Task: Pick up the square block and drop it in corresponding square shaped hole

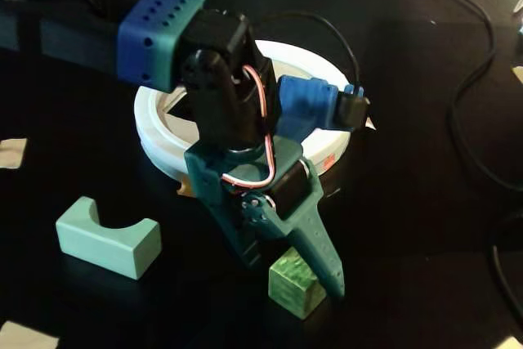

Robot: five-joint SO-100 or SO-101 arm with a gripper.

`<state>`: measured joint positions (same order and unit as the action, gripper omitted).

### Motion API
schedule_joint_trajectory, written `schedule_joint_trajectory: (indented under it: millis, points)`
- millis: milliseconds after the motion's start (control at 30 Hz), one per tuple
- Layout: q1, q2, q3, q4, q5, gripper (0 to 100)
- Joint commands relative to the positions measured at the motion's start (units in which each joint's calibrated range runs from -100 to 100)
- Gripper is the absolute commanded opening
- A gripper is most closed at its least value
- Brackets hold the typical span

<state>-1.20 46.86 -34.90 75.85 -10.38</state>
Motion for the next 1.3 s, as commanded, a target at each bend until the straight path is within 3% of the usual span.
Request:
schedule_joint_trajectory:
  millis: [0,100,200,233,367,600,833,1100,1267]
  points:
    - [-0.42,-0.86,-5.18,0.67,-0.05,81]
    - [-0.42,-0.86,-4.54,0.67,-0.05,71]
    - [-0.42,-0.86,-4.54,0.67,-0.05,55]
    - [-0.42,-0.86,-4.81,0.67,-0.24,45]
    - [-0.55,-1.04,-5.09,0.67,-0.44,35]
    - [-0.55,-2.21,-5.27,1.07,-0.44,34]
    - [-2.3,-10.72,-5.36,8.5,-0.54,34]
    - [-12.03,-28.72,-5.18,23.05,-1.03,36]
    - [-19.03,-35.35,-4.63,24.15,-3.66,35]
